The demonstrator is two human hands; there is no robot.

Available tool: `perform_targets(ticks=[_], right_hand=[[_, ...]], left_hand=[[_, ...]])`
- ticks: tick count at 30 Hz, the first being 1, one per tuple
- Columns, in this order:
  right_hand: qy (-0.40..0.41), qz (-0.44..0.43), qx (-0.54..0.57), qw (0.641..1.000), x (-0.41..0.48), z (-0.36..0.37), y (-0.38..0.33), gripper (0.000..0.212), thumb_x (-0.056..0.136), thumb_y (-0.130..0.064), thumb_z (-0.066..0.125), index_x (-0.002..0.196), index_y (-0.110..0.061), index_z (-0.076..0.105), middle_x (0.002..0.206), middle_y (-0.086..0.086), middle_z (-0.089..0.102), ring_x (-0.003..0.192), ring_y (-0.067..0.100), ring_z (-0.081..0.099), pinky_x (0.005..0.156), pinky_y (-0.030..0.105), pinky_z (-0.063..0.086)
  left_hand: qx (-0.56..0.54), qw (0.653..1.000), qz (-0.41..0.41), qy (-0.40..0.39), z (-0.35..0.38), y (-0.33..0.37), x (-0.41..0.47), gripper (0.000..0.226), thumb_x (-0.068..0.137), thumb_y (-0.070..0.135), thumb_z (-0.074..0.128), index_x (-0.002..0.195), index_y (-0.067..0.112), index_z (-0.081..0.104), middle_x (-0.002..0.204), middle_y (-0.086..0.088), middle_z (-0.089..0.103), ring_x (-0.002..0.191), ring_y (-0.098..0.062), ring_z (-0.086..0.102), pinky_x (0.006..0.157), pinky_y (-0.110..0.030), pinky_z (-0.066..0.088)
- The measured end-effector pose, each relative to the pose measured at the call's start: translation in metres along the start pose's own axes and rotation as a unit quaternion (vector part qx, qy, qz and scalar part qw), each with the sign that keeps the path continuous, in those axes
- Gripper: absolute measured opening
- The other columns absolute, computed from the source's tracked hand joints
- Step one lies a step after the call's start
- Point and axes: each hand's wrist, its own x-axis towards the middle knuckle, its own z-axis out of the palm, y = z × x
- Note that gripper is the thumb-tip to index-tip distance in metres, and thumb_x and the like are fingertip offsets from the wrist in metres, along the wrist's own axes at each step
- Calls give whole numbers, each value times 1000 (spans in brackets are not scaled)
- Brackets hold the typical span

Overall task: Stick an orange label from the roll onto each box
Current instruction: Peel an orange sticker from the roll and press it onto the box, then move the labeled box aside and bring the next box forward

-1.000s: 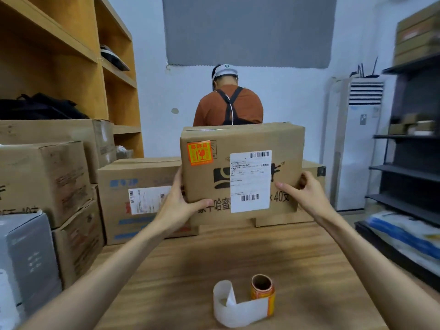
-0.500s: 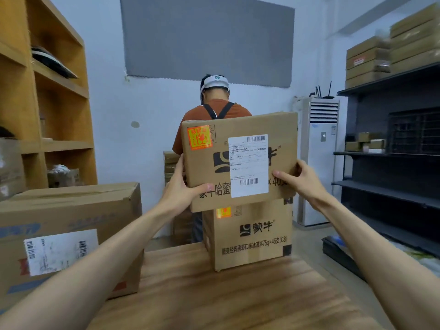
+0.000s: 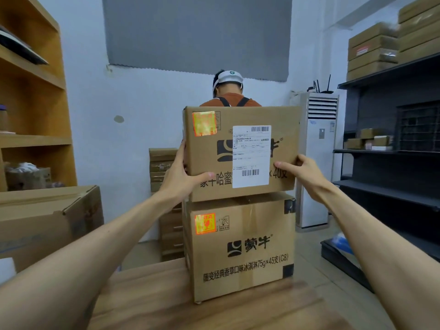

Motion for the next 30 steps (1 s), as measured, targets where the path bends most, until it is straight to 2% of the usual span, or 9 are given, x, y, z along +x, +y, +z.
perform_targets(ticks=[2, 5, 7, 13, 15, 16, 18, 23, 30], right_hand=[[3, 8, 5, 1000, 6, 4, 12, 57, 80, -28, 79, 129, -10, 55, 115, 2, 67, 105, 15, 63, 84, 25, 52], [0, 14, 3, 1000, 9, 11, 27, 54, 83, -26, 77, 129, -10, 53, 112, -2, 65, 98, 6, 62, 73, 16, 48], [-2, 14, -3, 1000, 10, 15, 33, 58, 84, -28, 76, 132, -9, 51, 117, 1, 64, 100, 6, 61, 73, 16, 46], [7, 6, -76, 997, 6, 14, 32, 60, 87, -32, 74, 135, -7, 48, 118, 1, 61, 93, 2, 59, 67, 9, 46], [32, -12, -132, 991, -3, 12, 25, 75, 84, -42, 75, 141, -9, 41, 136, 6, 54, 112, 15, 57, 87, 24, 49], [56, -26, -168, 984, -9, 11, 21, 81, 82, -48, 75, 144, -11, 37, 143, 7, 48, 124, 21, 52, 97, 36, 48], [102, -64, -233, 965, -22, 13, 7, 82, 82, -53, 72, 145, -13, 37, 147, 9, 43, 131, 26, 46, 105, 50, 43], [87, -157, -306, 935, -69, 52, -44, 50, 89, -44, 67, 126, -12, 56, 132, 11, 55, 119, 25, 52, 97, 43, 45], [-59, -222, -309, 923, -163, 192, -110, 35, 89, -46, 65, 109, -19, 61, 112, 3, 63, 101, 21, 59, 84, 42, 51]], left_hand=[[8, 1000, -2, -7, 3, -8, 5, 112, 71, 41, 89, 155, 45, 15, 138, 9, 58, 123, -14, 58, 102, -50, 52], [17, 1000, -16, -12, 7, -19, 5, 113, 69, 46, 89, 155, 46, 14, 140, 10, 57, 124, -15, 57, 102, -50, 52], [28, 999, -21, -11, 8, -24, 3, 110, 73, 49, 86, 156, 44, 14, 142, 8, 55, 125, -16, 57, 103, -50, 52], [44, 997, -44, -39, 0, -15, -1, 101, 80, 45, 82, 156, 43, 15, 143, 8, 53, 128, -17, 55, 103, -46, 51], [93, 994, -48, -32, -12, -5, -7, 92, 85, 44, 77, 157, 34, 21, 151, 5, 46, 138, -19, 46, 110, -43, 45], [123, 992, -36, -16, -21, 0, -11, 84, 88, 42, 74, 156, 29, 27, 150, 4, 48, 139, -18, 45, 109, -35, 44], [180, 984, -2, 10, -45, 10, -23, 62, 93, 37, 69, 148, 24, 43, 138, 4, 56, 132, -14, 50, 96, -17, 43], [357, 933, 41, -14, -125, 27, -69, 46, 96, 42, 61, 138, 26, 52, 141, 4, 55, 129, -15, 51, 105, -38, 44], [437, 899, -18, -5, -236, 32, -160, 47, 98, 42, 58, 139, 20, 53, 141, -1, 52, 132, -20, 46, 110, -42, 40]])
